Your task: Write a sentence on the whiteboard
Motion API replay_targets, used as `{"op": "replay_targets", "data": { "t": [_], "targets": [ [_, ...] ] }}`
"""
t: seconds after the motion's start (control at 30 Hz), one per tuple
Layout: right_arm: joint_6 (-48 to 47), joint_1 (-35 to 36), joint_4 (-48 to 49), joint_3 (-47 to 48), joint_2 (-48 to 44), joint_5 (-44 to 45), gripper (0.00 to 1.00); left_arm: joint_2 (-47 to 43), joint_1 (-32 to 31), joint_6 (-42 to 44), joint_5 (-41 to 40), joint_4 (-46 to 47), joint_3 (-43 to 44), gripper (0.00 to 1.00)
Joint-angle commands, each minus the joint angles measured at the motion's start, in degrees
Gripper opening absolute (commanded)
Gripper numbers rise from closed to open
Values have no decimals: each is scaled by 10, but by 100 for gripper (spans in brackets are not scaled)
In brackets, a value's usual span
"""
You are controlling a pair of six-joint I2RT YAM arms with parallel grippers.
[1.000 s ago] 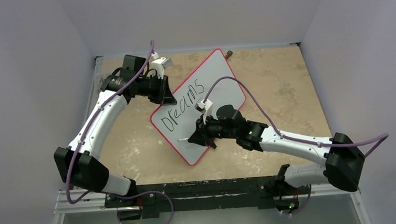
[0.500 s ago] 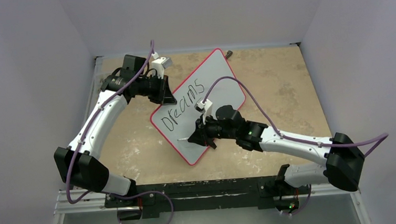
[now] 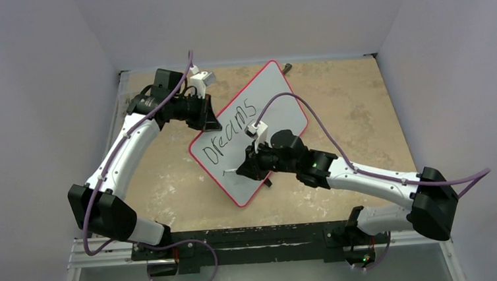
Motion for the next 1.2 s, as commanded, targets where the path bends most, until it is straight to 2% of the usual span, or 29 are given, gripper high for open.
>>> {"op": "replay_targets", "data": {
  "t": [0.0, 0.53, 1.17],
  "targets": [
    [-18, -1, 10, 33, -3, 31, 0, 10, -5, 46, -120, 1, -13, 0],
    [-24, -1, 26, 27, 15, -13, 0, 10, -5, 45, -120, 0, -13, 0],
    [-28, -1, 13, -13, 2, -24, 0, 9, -5, 45, -119, 1, -12, 0]
  ]
}}
